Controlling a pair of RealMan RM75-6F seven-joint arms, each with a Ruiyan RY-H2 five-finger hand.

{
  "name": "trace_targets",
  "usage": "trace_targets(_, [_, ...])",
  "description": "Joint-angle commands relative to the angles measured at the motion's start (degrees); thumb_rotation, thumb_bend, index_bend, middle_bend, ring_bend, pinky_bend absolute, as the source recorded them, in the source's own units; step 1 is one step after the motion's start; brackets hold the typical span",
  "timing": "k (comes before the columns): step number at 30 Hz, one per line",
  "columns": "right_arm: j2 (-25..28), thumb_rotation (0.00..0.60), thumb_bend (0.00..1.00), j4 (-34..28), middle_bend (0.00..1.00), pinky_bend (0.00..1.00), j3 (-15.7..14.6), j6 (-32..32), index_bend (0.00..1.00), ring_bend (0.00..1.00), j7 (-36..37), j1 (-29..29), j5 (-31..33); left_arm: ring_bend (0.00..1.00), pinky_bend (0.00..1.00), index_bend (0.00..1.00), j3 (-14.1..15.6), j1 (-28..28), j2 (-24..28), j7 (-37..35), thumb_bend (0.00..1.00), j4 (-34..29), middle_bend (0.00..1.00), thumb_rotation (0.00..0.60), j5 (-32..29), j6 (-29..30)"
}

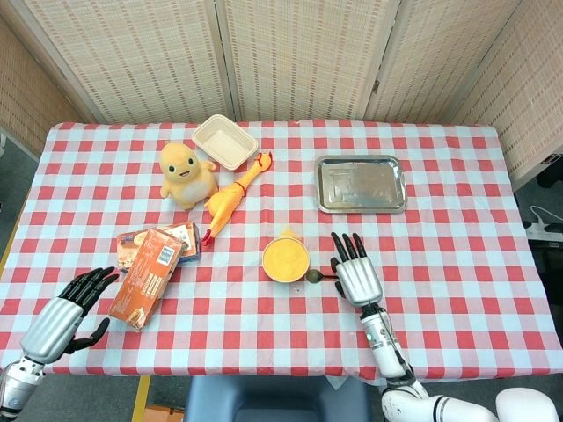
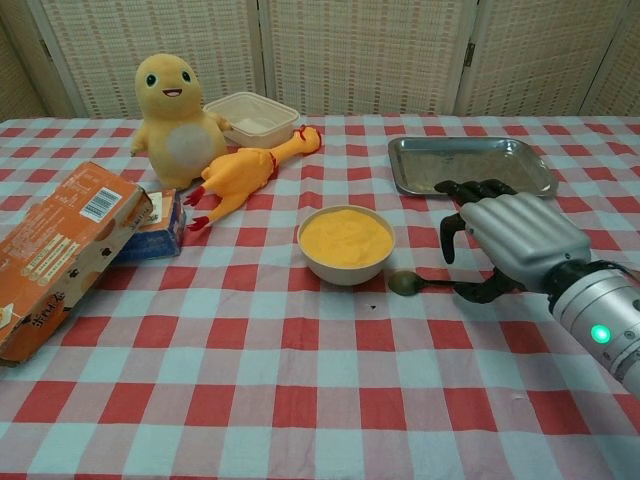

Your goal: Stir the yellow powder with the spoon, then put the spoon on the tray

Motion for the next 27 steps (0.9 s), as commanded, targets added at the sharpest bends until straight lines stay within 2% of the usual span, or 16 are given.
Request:
trace_targets(1, [-0.9, 0.600, 0.19, 1.2, 0.00, 0.00, 0.4, -0.7, 0.52, 0.00, -0.6, 0.9, 0.7, 0.00, 0.09, 0.00, 0.0, -0.1, 0.1, -0.1, 0.49, 0.0, 0.00, 0.600, 0.2, 0.1])
trace_targets(18, [-4.3, 0.600, 0.27, 6.6, 0.00, 0.00, 0.0, -2.1, 0.53, 0.00, 1.2, 3.0, 2.1, 0.00, 0.09, 0.00, 0.3, -0.6, 0.3, -1.1, 0.54, 0.5, 0.00, 0.600, 0.6, -0.3])
trace_targets(22, [-4.8, 0.600, 0.31, 7.4, 0.00, 0.00, -0.2, -2.6, 0.53, 0.00, 1.3, 3.4, 2.4, 0.00, 0.09, 0.00, 0.4, -0.7, 0.3, -1.5, 0.60, 0.8, 0.00, 0.600, 0.8, -0.3])
trace_targets(27, [-5.2, 0.600, 0.34, 8.1, 0.00, 0.00, -0.4, -2.8, 0.53, 0.00, 1.4, 3.7, 2.7, 0.00, 0.09, 0.00, 0.5, -0.8, 0.3, -1.6, 0.62, 1.0, 0.00, 0.600, 1.0, -0.2])
